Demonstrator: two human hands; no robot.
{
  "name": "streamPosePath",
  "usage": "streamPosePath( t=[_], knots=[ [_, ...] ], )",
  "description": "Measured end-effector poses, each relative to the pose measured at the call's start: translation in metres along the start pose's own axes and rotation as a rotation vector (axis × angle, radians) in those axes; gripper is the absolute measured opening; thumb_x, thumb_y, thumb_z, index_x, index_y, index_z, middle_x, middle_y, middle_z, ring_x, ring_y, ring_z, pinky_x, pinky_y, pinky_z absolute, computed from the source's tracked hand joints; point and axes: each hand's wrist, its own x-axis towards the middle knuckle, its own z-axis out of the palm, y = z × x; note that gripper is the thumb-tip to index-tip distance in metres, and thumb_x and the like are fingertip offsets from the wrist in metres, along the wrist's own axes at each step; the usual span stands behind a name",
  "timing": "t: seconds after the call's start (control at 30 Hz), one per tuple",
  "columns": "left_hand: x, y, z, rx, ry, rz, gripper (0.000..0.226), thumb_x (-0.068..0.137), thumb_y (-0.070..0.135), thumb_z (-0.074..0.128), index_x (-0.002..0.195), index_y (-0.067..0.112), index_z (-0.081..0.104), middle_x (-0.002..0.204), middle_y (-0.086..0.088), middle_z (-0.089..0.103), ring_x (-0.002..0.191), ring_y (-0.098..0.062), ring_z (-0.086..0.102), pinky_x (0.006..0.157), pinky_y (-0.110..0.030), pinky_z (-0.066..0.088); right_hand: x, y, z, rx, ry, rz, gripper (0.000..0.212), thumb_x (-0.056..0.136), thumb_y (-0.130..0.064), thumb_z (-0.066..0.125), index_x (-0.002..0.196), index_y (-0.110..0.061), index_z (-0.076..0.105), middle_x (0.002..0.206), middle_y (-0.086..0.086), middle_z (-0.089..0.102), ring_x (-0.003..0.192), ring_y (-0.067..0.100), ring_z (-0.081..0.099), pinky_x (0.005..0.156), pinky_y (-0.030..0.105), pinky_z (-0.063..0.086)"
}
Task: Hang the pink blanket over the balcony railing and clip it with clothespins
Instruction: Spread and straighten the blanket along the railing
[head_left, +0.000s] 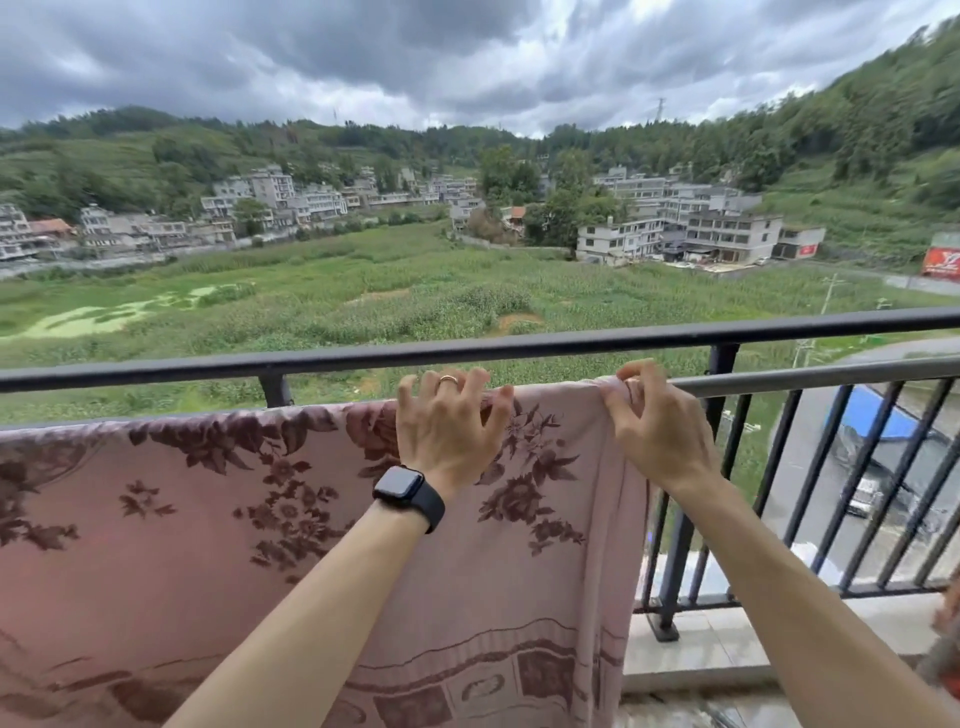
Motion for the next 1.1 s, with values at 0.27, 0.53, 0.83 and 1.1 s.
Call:
streamPosePath(
  t=[0.27,0.53,0.83,1.1],
  knots=[
    [-0.002,-0.062,0.025,0.081,-0.005,-0.044,0.059,0.098,0.056,0.018,0.104,0.017,0.062,0.086,-0.010,0.070,0.084,-0.027,0.061,0.084,-0.041,0.038,0.006,0.022,0.033,0.128,-0.014,0.122,0.021,0.099,-0.043,0.052,0.096,-0.023,0.049,0.069,-0.005,0.064,0.059,0.021,0.063,0.051,0.034,0.050],
    [-0.030,-0.063,0.022,0.055,0.052,-0.124,0.041,0.094,0.040,0.029,0.109,0.021,0.062,0.103,-0.006,0.070,0.097,-0.025,0.061,0.104,-0.049,0.031,-0.038,-0.009,0.073,-0.246,-0.021,-0.072,0.052,0.085,-0.065,0.059,0.096,-0.015,0.046,0.076,0.002,0.053,0.058,0.023,0.052,0.045,0.023,0.022],
    [-0.073,-0.095,0.030,0.085,-0.030,0.010,0.045,0.099,0.055,0.025,0.121,0.028,0.054,0.114,0.001,0.059,0.108,-0.027,0.050,0.105,-0.047,0.033,-0.044,-0.029,0.064,0.162,-0.060,-0.015,0.017,0.096,-0.035,0.061,0.086,-0.021,0.062,0.070,-0.009,0.064,0.059,0.003,0.057,0.049,0.019,0.043],
    [-0.088,-0.117,0.018,0.079,0.046,0.145,0.036,0.100,0.033,0.045,0.134,0.028,0.055,0.118,0.002,0.065,0.107,-0.025,0.060,0.099,-0.044,0.045,-0.082,-0.034,0.079,0.360,-0.093,0.127,0.022,0.103,-0.029,0.049,0.090,-0.012,0.052,0.069,0.001,0.060,0.058,0.019,0.055,0.047,0.023,0.035]
  ],
)
